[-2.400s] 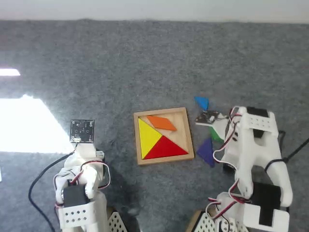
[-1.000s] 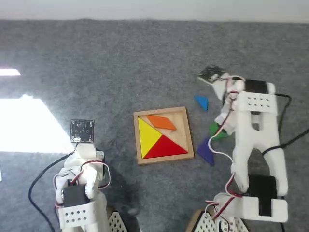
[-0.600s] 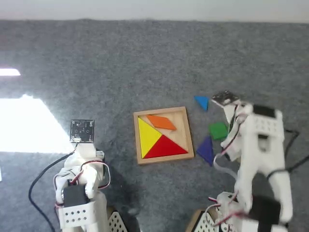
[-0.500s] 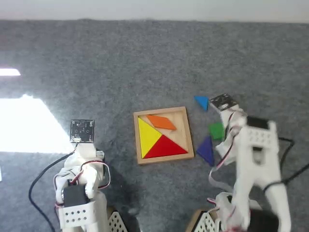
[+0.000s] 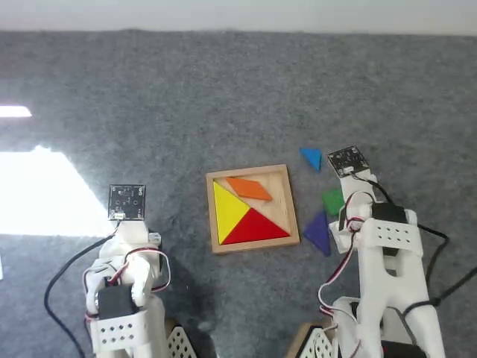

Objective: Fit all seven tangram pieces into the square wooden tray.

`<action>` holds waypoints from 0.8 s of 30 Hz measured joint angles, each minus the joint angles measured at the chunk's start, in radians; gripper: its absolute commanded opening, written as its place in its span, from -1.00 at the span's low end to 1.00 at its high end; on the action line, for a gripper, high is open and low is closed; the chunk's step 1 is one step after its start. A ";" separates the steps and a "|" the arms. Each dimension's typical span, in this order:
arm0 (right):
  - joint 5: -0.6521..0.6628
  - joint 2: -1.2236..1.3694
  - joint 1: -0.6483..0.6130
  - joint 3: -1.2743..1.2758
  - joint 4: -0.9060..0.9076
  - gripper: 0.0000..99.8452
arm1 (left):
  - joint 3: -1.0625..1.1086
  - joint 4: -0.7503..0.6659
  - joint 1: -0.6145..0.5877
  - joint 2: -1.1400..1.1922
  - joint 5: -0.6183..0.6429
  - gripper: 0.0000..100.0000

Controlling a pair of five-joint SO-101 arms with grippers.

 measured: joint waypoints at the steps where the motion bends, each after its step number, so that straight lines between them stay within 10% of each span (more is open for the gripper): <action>1: 0.011 0.000 0.018 0.005 -0.006 -0.56 | 0.000 0.000 0.000 0.000 0.000 -0.97; 24: 0.195 -0.002 0.206 0.098 -0.037 -0.56 | 0.000 0.000 0.000 0.000 0.000 -0.97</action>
